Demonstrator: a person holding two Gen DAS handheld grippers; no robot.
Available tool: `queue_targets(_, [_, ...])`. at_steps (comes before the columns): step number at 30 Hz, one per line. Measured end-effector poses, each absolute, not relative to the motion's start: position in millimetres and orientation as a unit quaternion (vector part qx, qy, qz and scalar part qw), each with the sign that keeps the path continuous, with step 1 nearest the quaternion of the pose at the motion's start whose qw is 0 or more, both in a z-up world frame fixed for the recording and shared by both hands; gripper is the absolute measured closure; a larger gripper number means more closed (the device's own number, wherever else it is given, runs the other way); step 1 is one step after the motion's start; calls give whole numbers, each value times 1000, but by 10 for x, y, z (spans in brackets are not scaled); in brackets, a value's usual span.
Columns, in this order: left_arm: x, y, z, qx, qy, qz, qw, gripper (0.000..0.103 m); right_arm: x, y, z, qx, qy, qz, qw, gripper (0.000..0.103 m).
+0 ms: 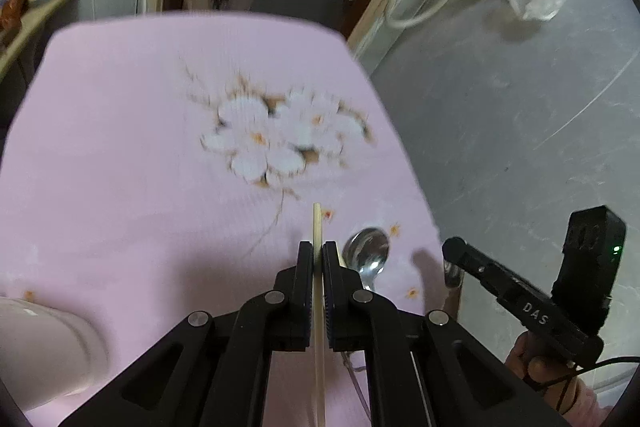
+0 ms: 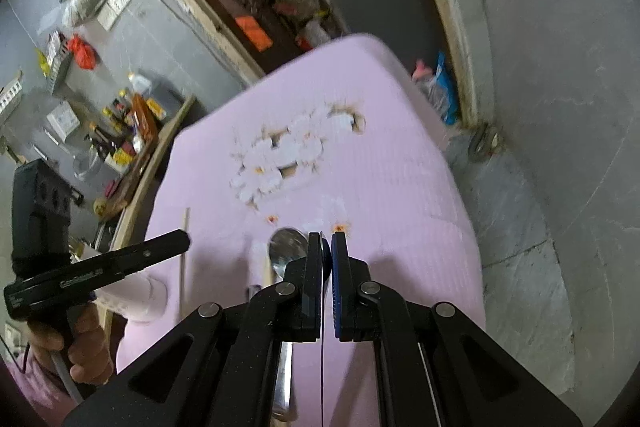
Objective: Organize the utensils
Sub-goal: 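Carry the chopstick and small spoon up and over the white caddy with both tools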
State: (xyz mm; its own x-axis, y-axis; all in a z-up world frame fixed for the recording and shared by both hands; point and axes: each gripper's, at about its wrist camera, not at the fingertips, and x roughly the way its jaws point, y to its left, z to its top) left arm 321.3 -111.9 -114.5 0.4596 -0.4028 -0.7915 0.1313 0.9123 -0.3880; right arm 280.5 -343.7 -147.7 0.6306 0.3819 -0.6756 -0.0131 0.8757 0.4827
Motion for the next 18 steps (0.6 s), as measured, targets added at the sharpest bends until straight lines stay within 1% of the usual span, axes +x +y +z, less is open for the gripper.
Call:
queue_targets(6, [2956, -850, -784, -151, 425, -163, 878, 98, 2512, -3214, -1033, 188, 349, 102, 913, 99])
queue_targets(13, [2700, -452, -338, -178, 347, -156, 907, 98, 2297, -2821, -370, 151, 274, 104, 944, 99])
queue_targets(18, [2617, -54, -1, -182, 306, -143, 923, 98, 2241, -2472, 84, 154, 233, 126, 952, 99])
